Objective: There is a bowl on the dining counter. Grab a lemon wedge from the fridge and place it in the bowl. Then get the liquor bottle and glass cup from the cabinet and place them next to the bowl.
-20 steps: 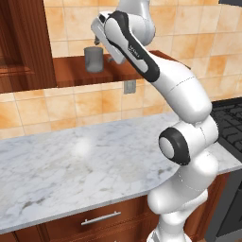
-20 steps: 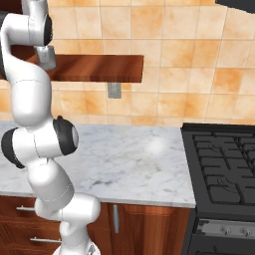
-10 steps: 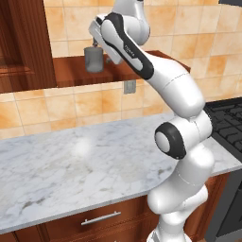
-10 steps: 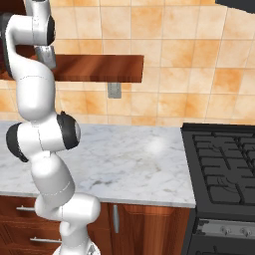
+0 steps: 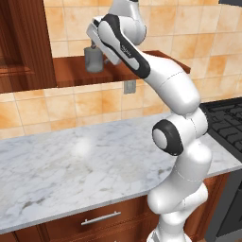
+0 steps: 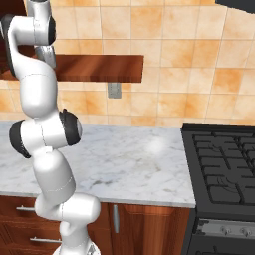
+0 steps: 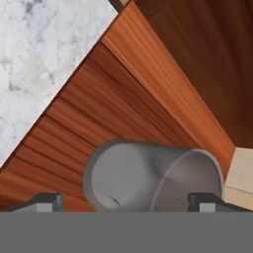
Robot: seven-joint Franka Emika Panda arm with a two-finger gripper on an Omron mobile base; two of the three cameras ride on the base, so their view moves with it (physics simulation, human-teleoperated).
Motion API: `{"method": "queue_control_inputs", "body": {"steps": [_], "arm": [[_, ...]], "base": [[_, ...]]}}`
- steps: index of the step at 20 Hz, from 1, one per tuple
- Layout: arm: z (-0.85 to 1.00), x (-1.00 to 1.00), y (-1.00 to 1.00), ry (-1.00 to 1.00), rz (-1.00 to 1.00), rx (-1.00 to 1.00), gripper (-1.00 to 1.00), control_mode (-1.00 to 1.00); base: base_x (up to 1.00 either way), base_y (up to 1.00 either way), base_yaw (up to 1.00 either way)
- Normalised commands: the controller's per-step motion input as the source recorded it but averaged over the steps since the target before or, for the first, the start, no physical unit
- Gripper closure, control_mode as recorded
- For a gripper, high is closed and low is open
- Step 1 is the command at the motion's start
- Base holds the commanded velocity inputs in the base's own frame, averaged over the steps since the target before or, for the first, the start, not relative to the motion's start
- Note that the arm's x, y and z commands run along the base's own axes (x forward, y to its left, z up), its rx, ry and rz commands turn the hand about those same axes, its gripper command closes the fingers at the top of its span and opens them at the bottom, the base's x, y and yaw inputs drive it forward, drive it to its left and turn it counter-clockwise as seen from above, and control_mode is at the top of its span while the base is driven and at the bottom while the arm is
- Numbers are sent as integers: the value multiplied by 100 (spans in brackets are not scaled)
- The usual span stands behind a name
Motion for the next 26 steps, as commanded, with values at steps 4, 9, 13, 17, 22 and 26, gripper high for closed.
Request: {"method": "queue_control_inputs", "body": {"steps": [4, 9, 13, 17, 22, 26], "arm": [[-12, -2, 0, 0, 3, 0, -100, -100], [-17, 0, 0, 0, 2, 0, -100, -100], [-30, 0, 4, 3, 2, -1, -100, -100], [-37, 0, 13, 7, 3, -2, 100, -100], [-19, -1, 0, -3, 1, 3, 100, -100], [-25, -20, 0, -25, -1, 5, 100, -100]], "base": [[0, 0, 0], [0, 0, 0], [0, 0, 0], [0, 0, 0], [0, 0, 0], [0, 0, 0]]}}
